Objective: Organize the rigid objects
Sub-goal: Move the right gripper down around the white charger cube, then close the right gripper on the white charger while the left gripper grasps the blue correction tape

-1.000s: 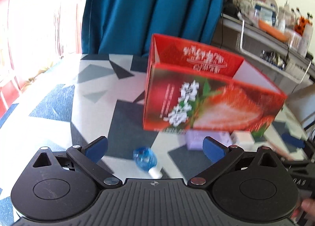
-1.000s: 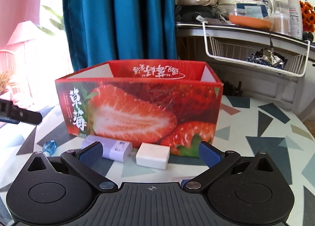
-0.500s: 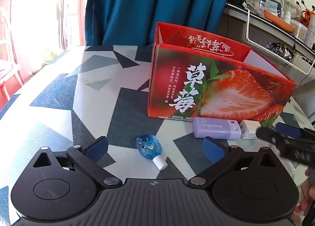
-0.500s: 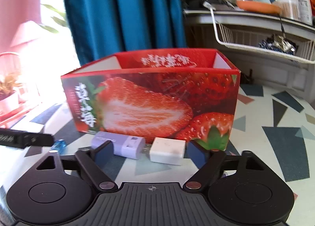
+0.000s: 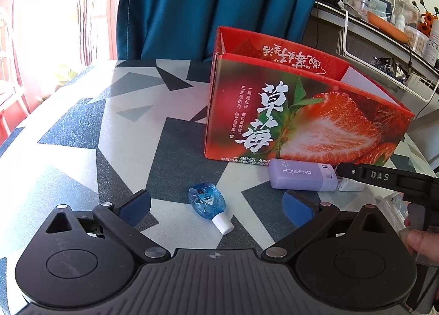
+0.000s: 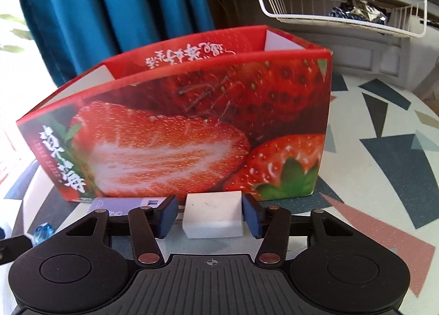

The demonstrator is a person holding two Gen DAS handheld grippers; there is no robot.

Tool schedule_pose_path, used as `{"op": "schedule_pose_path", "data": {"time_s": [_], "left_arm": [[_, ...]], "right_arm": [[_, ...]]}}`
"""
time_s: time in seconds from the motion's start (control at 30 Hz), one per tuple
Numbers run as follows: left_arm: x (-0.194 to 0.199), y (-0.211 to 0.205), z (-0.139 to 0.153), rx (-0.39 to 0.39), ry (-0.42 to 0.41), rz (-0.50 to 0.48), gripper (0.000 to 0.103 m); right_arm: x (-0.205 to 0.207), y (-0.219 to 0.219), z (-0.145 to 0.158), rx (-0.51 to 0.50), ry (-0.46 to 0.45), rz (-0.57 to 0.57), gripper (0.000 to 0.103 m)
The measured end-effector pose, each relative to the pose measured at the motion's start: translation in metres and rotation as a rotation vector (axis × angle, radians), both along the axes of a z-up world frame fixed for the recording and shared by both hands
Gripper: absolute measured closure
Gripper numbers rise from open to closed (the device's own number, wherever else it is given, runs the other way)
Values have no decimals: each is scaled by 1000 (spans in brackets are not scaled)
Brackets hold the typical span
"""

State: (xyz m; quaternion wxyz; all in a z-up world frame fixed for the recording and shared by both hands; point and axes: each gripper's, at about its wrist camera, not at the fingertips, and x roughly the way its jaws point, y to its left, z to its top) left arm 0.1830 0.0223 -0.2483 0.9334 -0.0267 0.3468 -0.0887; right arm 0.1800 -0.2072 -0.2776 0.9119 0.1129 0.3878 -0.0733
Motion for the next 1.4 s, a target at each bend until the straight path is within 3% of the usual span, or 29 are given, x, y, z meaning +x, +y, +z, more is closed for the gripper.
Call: {"op": "schedule_pose_path", "data": {"time_s": [0.3,0.5,0.8,0.97,1.3,1.4], "left_arm": [[2,5,-3,-13,12,37,1],[3,7,-6,-27,24,55,4],[9,7,-12,-40,43,68,21],[14,0,-18,-61,69,61,38],[15,-24,-27,94,27,67,40],[14,-25,-27,106,16,64,42]], "right_arm": [[-15,4,-3,-40,-21,39,59],[-36,8,3,-27,-13,128,59],[-41,8,0,-47,-54,177,59],[-41,8,-1,-45,-58,183,59],[-41,8,-2,-43,-60,185,59],[-41,8,-2,-42,-60,185,59]]}}
